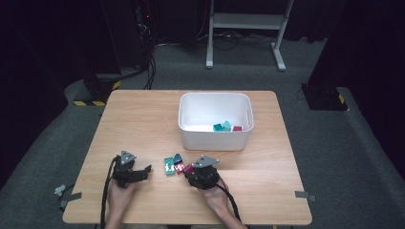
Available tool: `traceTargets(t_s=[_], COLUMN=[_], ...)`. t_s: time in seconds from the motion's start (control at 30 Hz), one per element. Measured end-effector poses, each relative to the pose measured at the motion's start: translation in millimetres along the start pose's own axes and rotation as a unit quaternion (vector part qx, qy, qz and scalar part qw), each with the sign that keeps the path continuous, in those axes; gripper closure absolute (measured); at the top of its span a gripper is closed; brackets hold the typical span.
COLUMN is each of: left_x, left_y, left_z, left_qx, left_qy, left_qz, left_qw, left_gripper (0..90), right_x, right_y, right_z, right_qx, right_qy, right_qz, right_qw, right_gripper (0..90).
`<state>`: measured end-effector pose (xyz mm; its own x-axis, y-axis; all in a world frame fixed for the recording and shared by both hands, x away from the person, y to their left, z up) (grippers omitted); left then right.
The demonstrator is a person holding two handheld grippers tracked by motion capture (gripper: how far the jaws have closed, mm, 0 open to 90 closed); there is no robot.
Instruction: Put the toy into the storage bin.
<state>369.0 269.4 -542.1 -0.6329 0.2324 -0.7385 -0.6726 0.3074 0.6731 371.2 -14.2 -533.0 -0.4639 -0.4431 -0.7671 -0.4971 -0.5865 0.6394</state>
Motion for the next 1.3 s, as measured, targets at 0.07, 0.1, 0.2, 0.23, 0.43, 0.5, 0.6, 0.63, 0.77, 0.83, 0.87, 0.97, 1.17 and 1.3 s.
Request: traceTargets(t_s=[0.07,0.1,0.2,0.23,0.43,0.5,0.6,0.63,0.77,0.83,0.87,0.97,1.17,1.3], left_x=[0.0,0.0,0.0,0.0,0.0,0.0,0.0,0.0,0.0,0.0,0.0,0.0,0.0,0.0], left_y=[0.0,0.0,0.0,0.0,0.0,0.0,-0.1,0.0,-0.1,0.0,-0.1,0.0,0.0,0.0], left_z=[0.0,0.0,0.0,0.0,0.0,0.0,-0.1,-0.1,-0.1,0.0,0.0,-0.1,0.0,0.0], left_qx=[0.0,0.0,0.0,0.0,0.0,0.0,0.0,0.0,0.0,0.0,0.0,0.0,0.0,0.0], left_qy=[0.0,0.0,0.0,0.0,0.0,0.0,0.0,0.0,0.0,0.0,0.0,0.0,0.0,0.0], left_qz=[0.0,0.0,0.0,0.0,0.0,0.0,0.0,0.0,0.0,0.0,0.0,0.0,0.0,0.0], left_qw=[1.0,1.0,1.0,1.0,1.0,1.0,1.0,1.0,1.0,1.0,1.0,1.0,1.0,1.0], left_gripper=[17.7,17.7,17.7,17.7,17.7,17.7,17.7,17.7,17.7,17.7,17.7,17.7,17.7,17.7], right_x=[0.4,0.7,1.0,1.3,2.8,3.1,2.6,2.3,0.2,-1.6,-3.6,-7.0,-13.0,-14.7], right_y=[0.7,1.2,2.1,4.1,8.1,10.1,12.8,13.4,16.6,19.1,21.2,25.1,32.0,33.9], right_z=[-1.3,-1.7,-3.0,-4.3,-9.8,-12.3,-15.5,-16.2,-19.7,-21.8,-23.5,-26.1,-30.8,-32.3], right_qx=[0.0,0.0,0.002,0.001,0.001,0.001,0.0,0.001,0.0,-0.001,-0.002,-0.005,-0.01,-0.013], right_qy=[0.003,0.001,0.003,0.002,-0.002,-0.004,-0.005,-0.005,-0.005,-0.005,-0.004,-0.003,0.002,0.002], right_qz=[-0.001,0.0,-0.001,-0.001,-0.002,-0.001,-0.001,-0.001,-0.003,-0.004,-0.006,-0.009,-0.013,-0.013], right_qw=[1.0,1.0,1.0,1.0,1.0,1.0,1.0,1.0,1.0,1.0,1.0,0.9999,0.9999,0.9998], right_gripper=[58.5,58.6,58.7,58.7,58.9,58.9,58.9,58.9,58.9,58.9,58.9,58.9,58.9,58.9])
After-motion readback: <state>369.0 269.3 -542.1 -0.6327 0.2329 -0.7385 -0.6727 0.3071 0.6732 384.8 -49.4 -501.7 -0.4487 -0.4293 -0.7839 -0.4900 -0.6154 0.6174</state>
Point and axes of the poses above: each handheld gripper's, and its own axes: y roughly backward along the jaws, x roughly out of its underside, z roughly to its left, the point moved 2 cm from there along -y, roughly forward along the jaws, and after that the axes turned 3 degrees about x, right-handed, at the moved point
